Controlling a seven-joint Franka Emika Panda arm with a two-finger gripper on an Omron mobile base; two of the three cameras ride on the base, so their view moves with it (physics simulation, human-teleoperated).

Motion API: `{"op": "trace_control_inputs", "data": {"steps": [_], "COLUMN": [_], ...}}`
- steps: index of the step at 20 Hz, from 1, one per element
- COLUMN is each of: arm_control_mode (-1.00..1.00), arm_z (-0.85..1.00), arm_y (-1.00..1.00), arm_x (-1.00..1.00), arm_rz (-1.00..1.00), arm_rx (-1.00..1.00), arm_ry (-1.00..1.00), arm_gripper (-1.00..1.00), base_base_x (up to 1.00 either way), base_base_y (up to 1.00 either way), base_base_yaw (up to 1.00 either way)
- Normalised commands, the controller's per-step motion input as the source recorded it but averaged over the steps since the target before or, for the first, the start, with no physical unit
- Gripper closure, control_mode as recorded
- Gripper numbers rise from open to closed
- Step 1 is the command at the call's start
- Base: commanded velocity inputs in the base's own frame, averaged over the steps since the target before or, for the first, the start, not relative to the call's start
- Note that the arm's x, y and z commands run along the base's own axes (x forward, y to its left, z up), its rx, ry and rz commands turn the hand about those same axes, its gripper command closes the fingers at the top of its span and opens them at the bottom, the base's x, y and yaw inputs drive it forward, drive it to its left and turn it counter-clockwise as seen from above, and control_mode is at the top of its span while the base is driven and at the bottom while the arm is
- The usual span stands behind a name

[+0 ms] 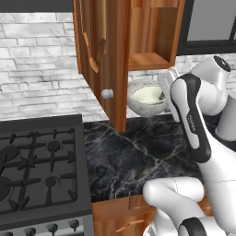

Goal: Pick up the bowls on the counter and stack them on top of one another in the open cabinet. Place the smaller bowl on top of the larger bowl.

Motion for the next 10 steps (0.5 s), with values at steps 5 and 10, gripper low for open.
{"op": "trace_control_inputs", "data": {"steps": [5,10], "arm_control_mode": [-1.0,-1.0], "arm_z": [0.46,0.46], "arm_y": [-0.08,-0.02], "arm_x": [-0.11,-0.04], "arm_rz": [-0.12,-0.1], "arm_rx": [0.05,0.05], "arm_ry": [-0.02,-0.04], "arm_gripper": [1.0,1.0], "base_base_x": [0.0,0.0], "base_base_y": [0.0,0.0], "base_base_yaw": [0.0,0.0]}}
